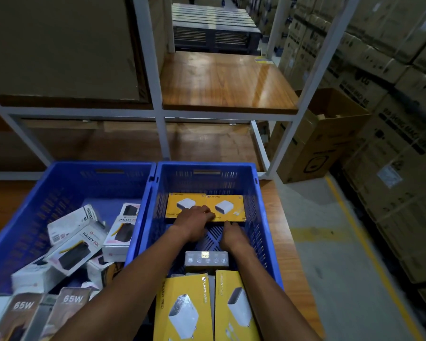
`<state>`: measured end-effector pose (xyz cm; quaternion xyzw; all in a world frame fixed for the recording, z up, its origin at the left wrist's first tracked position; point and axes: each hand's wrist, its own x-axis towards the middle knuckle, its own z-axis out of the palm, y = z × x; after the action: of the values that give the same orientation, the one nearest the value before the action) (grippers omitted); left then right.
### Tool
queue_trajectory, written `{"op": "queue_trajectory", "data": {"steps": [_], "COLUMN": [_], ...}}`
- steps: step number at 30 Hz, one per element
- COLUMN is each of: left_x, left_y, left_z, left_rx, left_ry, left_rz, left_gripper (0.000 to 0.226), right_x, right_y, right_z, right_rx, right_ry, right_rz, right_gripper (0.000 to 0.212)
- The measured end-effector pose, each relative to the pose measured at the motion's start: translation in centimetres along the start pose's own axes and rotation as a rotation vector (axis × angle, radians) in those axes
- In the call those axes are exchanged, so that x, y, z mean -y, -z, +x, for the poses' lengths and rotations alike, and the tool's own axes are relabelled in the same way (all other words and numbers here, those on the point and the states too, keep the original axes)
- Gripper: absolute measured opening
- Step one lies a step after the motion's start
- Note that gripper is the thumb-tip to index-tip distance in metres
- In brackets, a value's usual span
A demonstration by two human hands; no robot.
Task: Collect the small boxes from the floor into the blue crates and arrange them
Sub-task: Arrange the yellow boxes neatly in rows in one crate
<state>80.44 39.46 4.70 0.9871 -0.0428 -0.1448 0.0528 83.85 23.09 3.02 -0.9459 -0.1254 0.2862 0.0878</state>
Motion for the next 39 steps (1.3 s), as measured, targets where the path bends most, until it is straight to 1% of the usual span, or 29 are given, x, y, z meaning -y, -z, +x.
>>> {"op": "queue_trajectory", "data": {"steps": [1,4,5,7,9,11,15,20,23,31,39], "left_x": [0.0,-0.2,-0.2,-0.2,-0.2,-0.2,-0.2,0.0,0.3,-0.1,-0.4], "left_y": [0.0,-0.3,-0.5,-0.7,-0.5,0.0,0.3,-1.4,-2.0,-2.1,-2.3], "left_z": [0.1,0.6,0.7,1.1,1.5,1.8,2.3,2.6,2.5,2.4,2.3], "left_rx": [0.029,0.127,0.145,0.150,0.147,0.136,0.047,-0.097,-0.151,-0.163,-0.200], "left_ry": [0.010,0.038,0.045,0.053,0.050,0.045,0.045,0.052,0.037,0.064,0.070], "left_rz": [0.012,0.034,0.041,0.063,0.094,0.113,0.100,0.138,0.153,0.139,0.141], "left_gripper": [0.058,0.085,0.091,0.094,0.093,0.086,0.069,0.051,0.050,0.056,0.054], "right_x": [0.1,0.0,0.0,0.0,0.1,0.1,-0.1,-0.6,-0.7,-0.7,-0.9], "right_y": [0.0,0.0,-0.1,-0.2,-0.3,-0.3,-0.2,-0.3,0.0,-0.1,-0.4], "right_z": [-0.1,0.0,0.0,0.0,0.1,0.2,-0.1,-0.2,-0.1,0.7,1.1], "right_rx": [-0.020,-0.040,-0.040,-0.032,-0.018,-0.009,-0.021,-0.041,-0.034,-0.049,-0.035], "right_ry": [0.006,0.001,0.000,-0.009,-0.023,-0.039,-0.058,-0.118,-0.117,-0.132,-0.138], "right_rz": [0.008,0.021,0.022,0.032,0.043,0.061,0.082,0.098,0.098,0.070,0.066], "right_gripper": [0.054,0.053,0.053,0.054,0.057,0.059,0.060,0.064,0.063,0.064,0.064]}}
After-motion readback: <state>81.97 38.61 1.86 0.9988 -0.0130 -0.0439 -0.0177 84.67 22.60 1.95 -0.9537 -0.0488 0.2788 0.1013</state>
